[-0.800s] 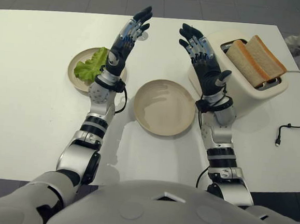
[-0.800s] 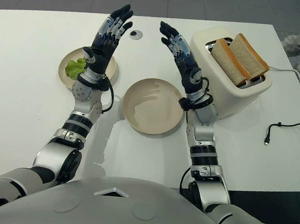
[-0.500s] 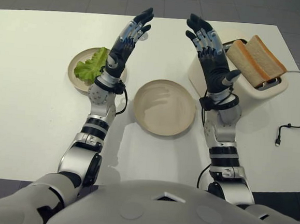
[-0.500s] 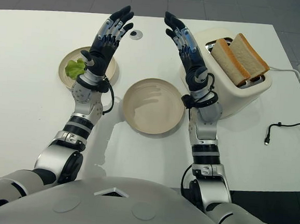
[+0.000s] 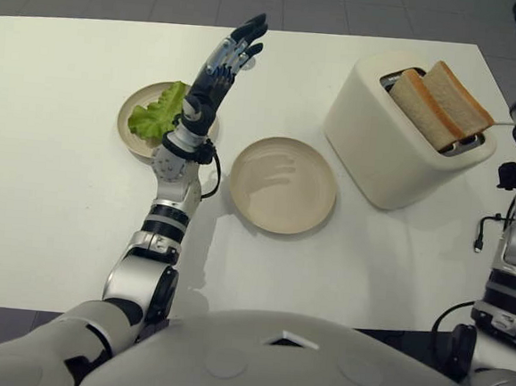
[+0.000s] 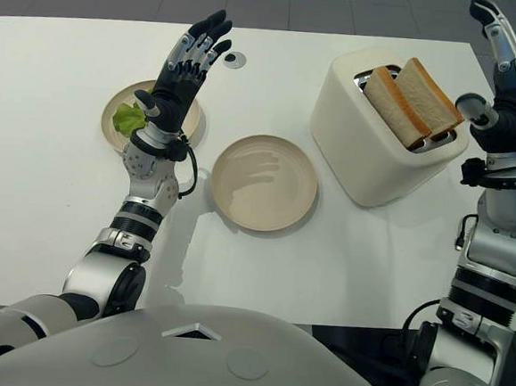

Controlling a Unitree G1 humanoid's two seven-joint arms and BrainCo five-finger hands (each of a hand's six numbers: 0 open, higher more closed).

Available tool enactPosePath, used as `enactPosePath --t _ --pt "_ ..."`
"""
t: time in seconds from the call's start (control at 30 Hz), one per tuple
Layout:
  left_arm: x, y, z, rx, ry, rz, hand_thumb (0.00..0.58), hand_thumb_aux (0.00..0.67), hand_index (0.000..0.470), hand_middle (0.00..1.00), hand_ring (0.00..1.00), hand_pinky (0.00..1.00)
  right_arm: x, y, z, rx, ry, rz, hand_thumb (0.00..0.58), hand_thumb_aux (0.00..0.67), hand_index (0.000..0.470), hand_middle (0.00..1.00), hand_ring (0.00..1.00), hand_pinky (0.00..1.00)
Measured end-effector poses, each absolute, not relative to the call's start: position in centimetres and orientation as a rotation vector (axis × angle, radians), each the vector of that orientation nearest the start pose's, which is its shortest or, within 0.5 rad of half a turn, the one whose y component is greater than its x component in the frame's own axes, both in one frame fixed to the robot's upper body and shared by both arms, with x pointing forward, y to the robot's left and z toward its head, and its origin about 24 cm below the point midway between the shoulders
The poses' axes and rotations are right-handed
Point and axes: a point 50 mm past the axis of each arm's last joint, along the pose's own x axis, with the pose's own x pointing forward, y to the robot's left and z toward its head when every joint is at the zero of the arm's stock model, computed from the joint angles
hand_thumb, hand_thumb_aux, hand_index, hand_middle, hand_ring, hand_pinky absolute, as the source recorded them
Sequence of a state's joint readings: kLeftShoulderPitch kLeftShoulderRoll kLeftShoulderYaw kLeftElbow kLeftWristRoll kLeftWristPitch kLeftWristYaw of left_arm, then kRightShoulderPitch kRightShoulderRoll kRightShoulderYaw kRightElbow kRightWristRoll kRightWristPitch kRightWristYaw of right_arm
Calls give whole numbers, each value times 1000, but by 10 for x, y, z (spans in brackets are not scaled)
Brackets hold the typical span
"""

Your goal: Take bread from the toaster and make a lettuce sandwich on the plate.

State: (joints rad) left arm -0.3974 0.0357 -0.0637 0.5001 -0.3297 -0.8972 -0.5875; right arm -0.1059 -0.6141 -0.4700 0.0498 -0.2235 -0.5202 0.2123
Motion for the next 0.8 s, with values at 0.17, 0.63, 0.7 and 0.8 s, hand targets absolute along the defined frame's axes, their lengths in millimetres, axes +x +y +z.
enactPosePath --t 0.17,0.63,0.7,0.8 --pt "289 110 111 -50 -813 -574 0 0 0 0 0 0 240 -338 155 -1095 -272 -162 5 3 2 0 0 0" --pt "289 138 112 265 -839 -526 0 0 0 0 0 0 241 -325 150 -1048 -314 -70 580 670 470 1000 1000 1000" --pt "295 161 121 441 -856 -460 0 0 0 0 0 0 240 -325 156 -1043 -367 -105 580 670 470 1000 1000 1000" --pt "301 196 132 646 -836 -337 0 0 0 0 0 0 239 -326 168 -1013 -452 -180 580 670 470 1000 1000 1000"
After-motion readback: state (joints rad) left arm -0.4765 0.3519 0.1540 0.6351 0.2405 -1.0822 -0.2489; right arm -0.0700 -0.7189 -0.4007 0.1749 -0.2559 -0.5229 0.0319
